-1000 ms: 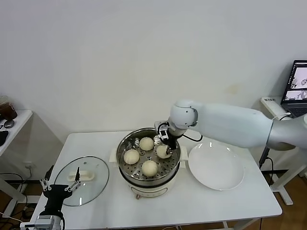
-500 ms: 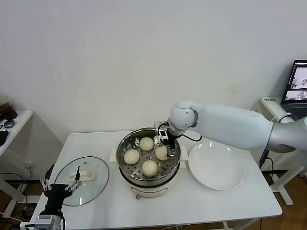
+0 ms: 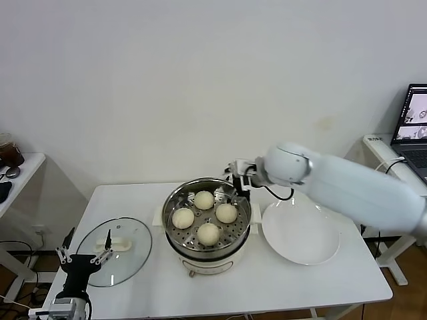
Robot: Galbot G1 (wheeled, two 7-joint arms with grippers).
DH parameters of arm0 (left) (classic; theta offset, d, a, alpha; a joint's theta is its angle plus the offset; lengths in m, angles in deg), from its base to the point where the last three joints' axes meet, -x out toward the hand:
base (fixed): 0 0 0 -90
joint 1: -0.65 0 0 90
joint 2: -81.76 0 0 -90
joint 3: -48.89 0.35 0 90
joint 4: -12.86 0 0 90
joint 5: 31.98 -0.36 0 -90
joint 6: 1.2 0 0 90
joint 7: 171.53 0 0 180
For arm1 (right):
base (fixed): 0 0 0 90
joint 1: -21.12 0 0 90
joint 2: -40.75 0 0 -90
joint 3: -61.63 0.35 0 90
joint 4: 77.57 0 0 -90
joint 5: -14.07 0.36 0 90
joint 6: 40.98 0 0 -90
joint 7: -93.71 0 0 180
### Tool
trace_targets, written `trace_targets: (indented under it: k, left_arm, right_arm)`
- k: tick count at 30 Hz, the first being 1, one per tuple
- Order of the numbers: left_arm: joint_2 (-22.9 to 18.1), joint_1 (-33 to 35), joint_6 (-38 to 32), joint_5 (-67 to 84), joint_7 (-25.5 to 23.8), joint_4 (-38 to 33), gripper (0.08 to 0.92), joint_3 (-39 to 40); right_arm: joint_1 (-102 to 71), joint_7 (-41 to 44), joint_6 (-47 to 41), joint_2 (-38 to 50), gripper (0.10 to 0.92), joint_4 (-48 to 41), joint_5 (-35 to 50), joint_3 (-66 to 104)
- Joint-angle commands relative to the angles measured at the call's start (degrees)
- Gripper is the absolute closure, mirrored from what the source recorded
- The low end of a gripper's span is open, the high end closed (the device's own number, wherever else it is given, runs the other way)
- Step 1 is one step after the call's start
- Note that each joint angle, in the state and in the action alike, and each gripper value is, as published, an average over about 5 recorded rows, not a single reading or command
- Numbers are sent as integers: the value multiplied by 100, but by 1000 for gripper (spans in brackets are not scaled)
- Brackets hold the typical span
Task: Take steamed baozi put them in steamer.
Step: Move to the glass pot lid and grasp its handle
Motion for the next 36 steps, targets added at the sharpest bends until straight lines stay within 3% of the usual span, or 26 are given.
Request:
trace_targets:
  k: [1, 9, 15, 22, 29, 36]
  left_arm:
    - [-6, -39, -311, 26, -27, 113, 177, 11]
    - [-72, -87, -744, -422, 15, 306, 177, 179]
    - [-75, -100, -957, -1675, 494, 545, 177, 219]
    - [226, -187, -701, -3506, 575, 1095, 177, -86]
    - [852, -216, -746, -5830, 652, 1722, 177, -138]
    - [992, -273, -633, -7471, 765, 2081, 177, -45]
  right_arm:
    - [-5283, -2619, 2025, 493, 203, 651, -895, 4433]
    - [-8003, -2555, 4258, -1460, 203, 727, -2237, 7333]
    - [-8927, -2132, 5242, -2995, 203, 1235, -2351, 8922]
    - [-9844, -2042, 4561, -3787, 203, 1876, -1692, 9838]
    - [-10292, -2134, 3914, -3926, 203, 1779, -1619, 10169]
    - [-10335, -2238, 3611, -3999, 203, 1673, -1369, 10182]
